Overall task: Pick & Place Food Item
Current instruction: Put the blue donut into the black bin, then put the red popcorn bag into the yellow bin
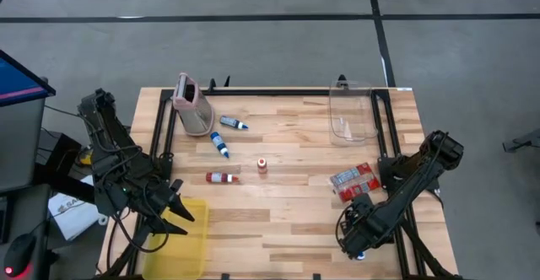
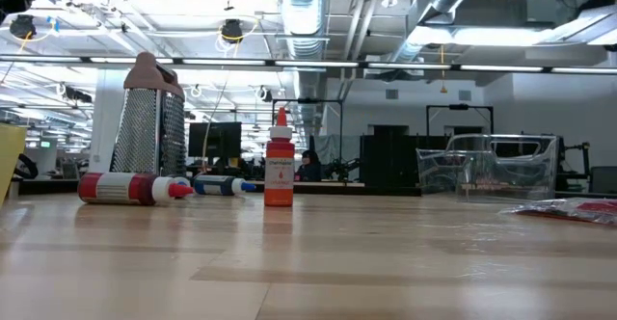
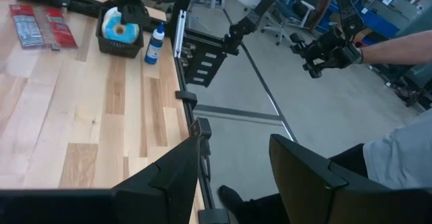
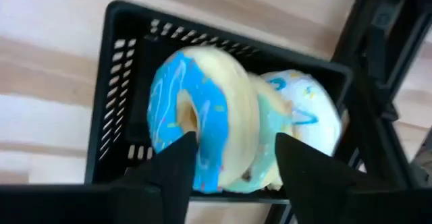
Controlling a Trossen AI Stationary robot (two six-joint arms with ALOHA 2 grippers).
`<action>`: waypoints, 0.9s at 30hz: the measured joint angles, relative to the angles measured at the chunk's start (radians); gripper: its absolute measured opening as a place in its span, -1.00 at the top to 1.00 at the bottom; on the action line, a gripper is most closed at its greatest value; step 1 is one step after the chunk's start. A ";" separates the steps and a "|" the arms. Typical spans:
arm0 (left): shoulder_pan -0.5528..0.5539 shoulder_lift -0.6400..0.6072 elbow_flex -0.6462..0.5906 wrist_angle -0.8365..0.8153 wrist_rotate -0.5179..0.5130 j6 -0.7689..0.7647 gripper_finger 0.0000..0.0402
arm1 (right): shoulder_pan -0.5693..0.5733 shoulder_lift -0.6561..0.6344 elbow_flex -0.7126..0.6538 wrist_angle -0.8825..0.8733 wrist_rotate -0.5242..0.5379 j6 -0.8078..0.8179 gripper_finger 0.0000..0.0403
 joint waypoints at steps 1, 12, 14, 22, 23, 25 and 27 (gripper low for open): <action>0.000 0.000 0.000 0.000 -0.001 0.000 0.12 | 0.001 0.000 0.000 0.013 0.000 0.002 -0.02; 0.028 0.000 0.000 -0.001 -0.007 0.000 0.12 | -0.011 0.000 0.084 -0.079 0.122 0.036 -0.12; 0.034 0.000 0.000 -0.001 -0.007 0.000 0.12 | -0.025 0.000 0.125 -0.128 0.174 0.030 -0.10; 0.060 0.000 0.000 -0.001 -0.006 0.006 0.12 | -0.229 -0.001 0.244 0.084 0.425 -0.340 -0.06; 0.061 0.000 0.000 -0.001 -0.006 0.007 0.12 | -0.268 0.000 0.243 0.174 0.417 -0.431 -0.06; 0.060 0.000 0.000 -0.001 -0.006 0.007 0.12 | -0.346 0.000 0.235 0.374 0.379 -0.593 -0.08; 0.060 0.000 0.000 -0.001 -0.005 0.007 0.12 | -0.409 0.000 0.229 0.537 0.316 -0.727 -0.08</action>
